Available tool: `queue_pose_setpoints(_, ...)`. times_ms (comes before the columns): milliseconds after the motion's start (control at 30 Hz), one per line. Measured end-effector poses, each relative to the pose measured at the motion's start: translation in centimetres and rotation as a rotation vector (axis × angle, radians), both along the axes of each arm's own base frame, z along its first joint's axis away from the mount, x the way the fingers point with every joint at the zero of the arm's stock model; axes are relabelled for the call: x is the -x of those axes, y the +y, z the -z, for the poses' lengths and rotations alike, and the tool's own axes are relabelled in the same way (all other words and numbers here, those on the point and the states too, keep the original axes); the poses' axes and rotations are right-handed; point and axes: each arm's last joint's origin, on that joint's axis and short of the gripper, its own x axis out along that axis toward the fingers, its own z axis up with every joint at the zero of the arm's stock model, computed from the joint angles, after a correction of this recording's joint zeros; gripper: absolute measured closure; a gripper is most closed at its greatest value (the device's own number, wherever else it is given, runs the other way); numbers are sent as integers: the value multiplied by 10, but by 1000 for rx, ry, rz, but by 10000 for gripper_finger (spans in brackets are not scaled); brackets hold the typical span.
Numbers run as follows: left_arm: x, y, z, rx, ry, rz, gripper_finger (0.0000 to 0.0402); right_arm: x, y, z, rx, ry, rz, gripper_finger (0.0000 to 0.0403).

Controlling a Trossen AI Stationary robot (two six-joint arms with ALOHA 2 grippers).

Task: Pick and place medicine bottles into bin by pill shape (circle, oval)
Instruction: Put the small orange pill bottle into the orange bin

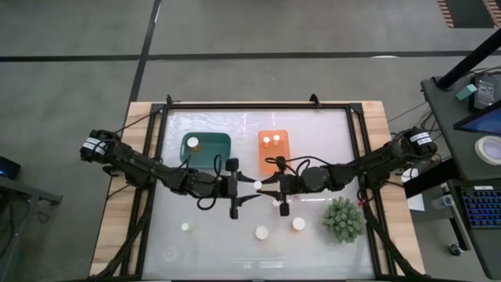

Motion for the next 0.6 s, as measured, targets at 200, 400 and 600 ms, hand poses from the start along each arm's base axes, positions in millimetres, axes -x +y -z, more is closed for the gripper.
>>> queue_pose_setpoints(200, -1, 2, 0, 2, -1, -7, 283, 0, 0, 0, 0, 1, -1, 305)
queue_pose_setpoints(400, -1, 2, 0, 7, -1, -7, 331, 0, 0, 0, 8, 1, -2, 305)
queue_pose_setpoints(600, -1, 2, 0, 1, 0, -7, 340, 0, 0, 0, -16, 2, 4, 283)
